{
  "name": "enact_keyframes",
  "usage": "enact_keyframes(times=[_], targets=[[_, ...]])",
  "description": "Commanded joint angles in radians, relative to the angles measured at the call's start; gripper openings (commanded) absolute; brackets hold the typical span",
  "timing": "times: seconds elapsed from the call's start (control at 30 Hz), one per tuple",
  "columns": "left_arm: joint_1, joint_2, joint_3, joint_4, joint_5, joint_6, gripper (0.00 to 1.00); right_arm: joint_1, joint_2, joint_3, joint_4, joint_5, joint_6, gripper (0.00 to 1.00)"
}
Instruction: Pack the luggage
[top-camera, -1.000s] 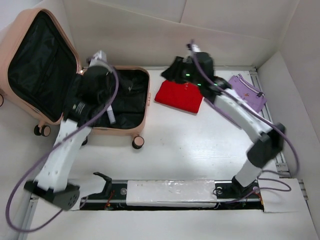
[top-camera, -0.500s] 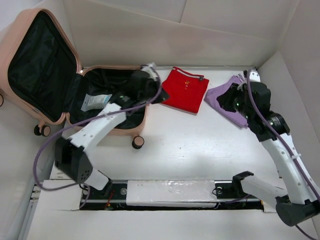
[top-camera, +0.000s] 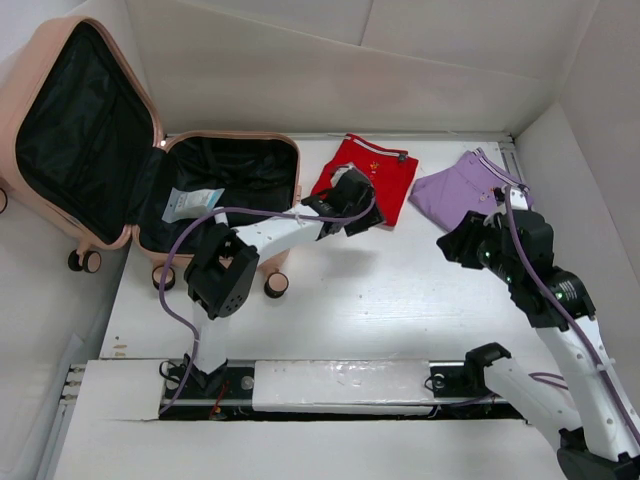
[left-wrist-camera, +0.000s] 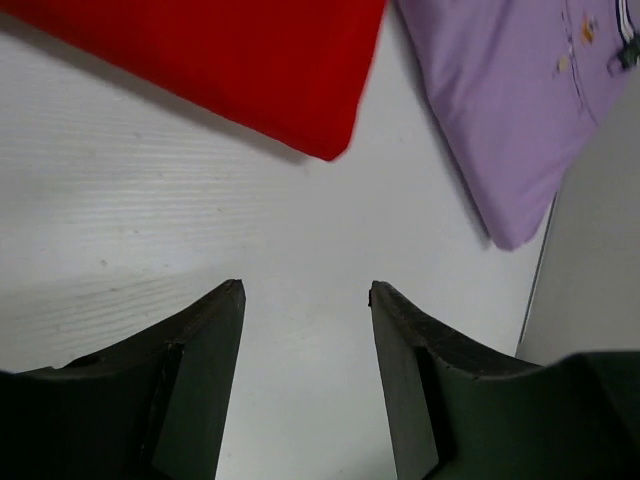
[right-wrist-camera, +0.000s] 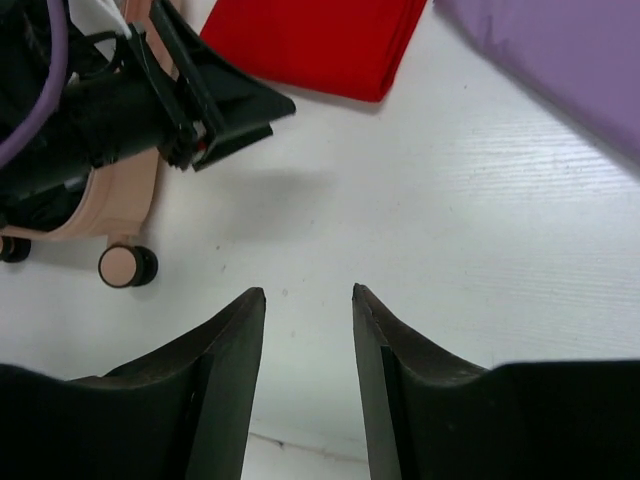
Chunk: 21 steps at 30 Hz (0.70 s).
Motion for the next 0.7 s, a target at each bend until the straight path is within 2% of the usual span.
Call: enact_keyframes(times=[0.0, 0.13, 0.27, 0.5, 0.67], targets=[[0.029, -0.012, -0.033, 0.049, -0.102, -0.215, 0.49, -0.007, -0.049, -0.019, -0.033, -0.054, 0.007, 0.47], [0.038, 0.057, 0.015, -0.022, -0.174, -0.348, 0.52, -0.007, -0.085, -0.056, -0.062, -0.113, 0.007, 0.48], [0.058, 0.155, 0.082, -0.105, -0.205, -0.465, 0.58, -0.007, -0.116, -0.076, -0.062, -0.177, -0.003, 0.48], [0.081, 0.269, 0.162, -0.184, -0.228, -0.635, 0.59, -0.007, -0.149, -0.096, -0.062, -0.318, -0.023, 0.48], [0.090, 0.344, 0.228, -0.282, -0.257, -0.720, 0.59, 0.047, -0.180, -0.077, -0.088, -0.277, -0.034, 0.48]])
